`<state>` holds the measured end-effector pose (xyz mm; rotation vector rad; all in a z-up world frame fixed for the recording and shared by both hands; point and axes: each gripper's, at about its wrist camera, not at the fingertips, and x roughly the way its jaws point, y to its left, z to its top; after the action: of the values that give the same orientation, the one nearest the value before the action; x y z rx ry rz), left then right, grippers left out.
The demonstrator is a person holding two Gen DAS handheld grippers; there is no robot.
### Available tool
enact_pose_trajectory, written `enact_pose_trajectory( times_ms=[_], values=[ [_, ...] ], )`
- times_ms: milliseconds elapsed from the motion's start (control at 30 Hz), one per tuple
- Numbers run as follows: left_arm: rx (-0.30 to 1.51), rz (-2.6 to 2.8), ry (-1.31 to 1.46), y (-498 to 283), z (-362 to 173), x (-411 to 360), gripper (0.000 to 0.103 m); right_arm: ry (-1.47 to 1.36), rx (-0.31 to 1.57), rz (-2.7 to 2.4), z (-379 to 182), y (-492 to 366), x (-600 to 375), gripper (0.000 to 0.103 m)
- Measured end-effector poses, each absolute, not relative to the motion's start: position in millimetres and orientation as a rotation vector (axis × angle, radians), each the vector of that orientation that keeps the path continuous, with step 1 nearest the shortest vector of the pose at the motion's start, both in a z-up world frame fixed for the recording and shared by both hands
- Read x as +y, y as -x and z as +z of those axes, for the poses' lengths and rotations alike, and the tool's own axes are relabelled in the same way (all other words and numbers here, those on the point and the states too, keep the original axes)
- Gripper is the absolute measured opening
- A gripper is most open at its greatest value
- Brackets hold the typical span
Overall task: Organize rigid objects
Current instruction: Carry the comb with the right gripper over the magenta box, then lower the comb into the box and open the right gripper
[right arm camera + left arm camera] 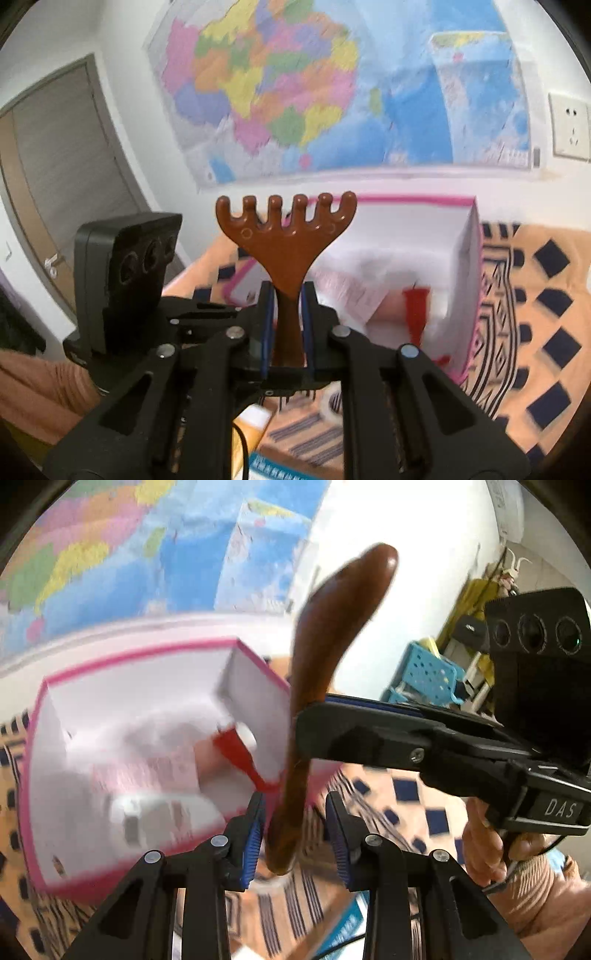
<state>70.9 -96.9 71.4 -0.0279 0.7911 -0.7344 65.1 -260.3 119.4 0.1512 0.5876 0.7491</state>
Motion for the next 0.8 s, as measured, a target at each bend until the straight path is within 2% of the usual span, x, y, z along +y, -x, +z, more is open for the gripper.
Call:
enact_pose_trajectory(
  times_ms=[200, 600, 800],
  values=[
    [0.800, -0.700, 0.057, -111.5, 87.5, -101.1, 0.033, -0.191, 0.586, 0.683, 132.4, -105.8, -273.0, 0.016],
    [0.982, -0.548, 0.062, -174.2, 48.0, -114.9, 0.033, -0.183, 0.823, 0.523, 75.2, -181.0, -265.6, 0.020],
    [0.960, -0.495, 0.063, -175.2, 49.3, -103.2, 0.033, -0.186, 0.816, 0.474, 75.2, -178.6, -272.3, 0.022]
  ],
)
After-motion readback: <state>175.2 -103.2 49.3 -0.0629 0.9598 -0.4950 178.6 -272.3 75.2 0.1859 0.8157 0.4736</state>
